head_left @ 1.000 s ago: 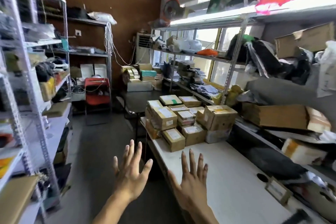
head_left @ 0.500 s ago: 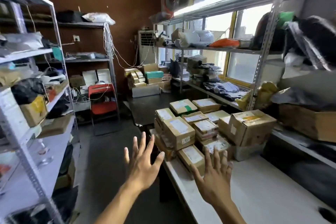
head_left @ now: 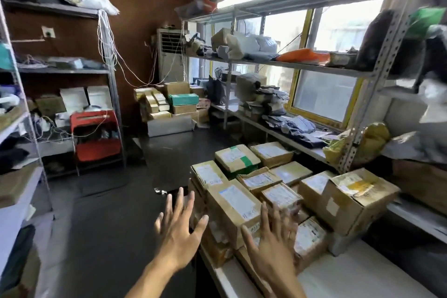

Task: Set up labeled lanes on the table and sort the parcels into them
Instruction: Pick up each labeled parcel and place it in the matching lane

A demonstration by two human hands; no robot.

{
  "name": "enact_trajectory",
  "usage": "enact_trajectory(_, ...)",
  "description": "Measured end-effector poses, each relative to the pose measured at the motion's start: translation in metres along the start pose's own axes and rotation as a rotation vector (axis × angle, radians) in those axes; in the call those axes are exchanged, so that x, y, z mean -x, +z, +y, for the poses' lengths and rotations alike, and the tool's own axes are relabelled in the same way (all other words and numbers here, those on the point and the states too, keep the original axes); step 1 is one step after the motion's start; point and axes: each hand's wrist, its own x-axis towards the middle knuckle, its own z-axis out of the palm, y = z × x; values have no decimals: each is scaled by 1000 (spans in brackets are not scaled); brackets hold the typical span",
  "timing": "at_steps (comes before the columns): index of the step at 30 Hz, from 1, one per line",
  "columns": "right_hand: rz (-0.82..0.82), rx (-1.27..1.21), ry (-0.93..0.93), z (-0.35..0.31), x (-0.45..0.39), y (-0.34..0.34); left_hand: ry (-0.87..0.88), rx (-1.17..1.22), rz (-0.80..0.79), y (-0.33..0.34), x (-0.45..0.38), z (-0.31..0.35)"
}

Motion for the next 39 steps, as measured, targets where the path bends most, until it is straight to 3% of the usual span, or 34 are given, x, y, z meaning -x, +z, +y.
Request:
enact_trajectory(9, 72, -31, 168, -55, -121, 5, 126, 60, -41, -14, -175, -14)
enact_trajectory(19, 142, -196, 351, -16, -245, 25, 258, 116, -177, 40, -315, 7)
enact_trajectory(28, 257, -705, 471, 39, -401, 29, 353, 127, -329, 110, -475, 60)
enact_trajectory(32, 339, -977, 558, 54, -445, 20, 305, 305, -460, 133, -534, 90)
enact_trajectory(35, 370, -1162, 618, 68, -476, 25, 97, 659, -604, 158, -584, 117)
enact_trajectory(39, 385, -1185, 681, 83, -515, 40, -85, 738, -776, 206, -647, 147)
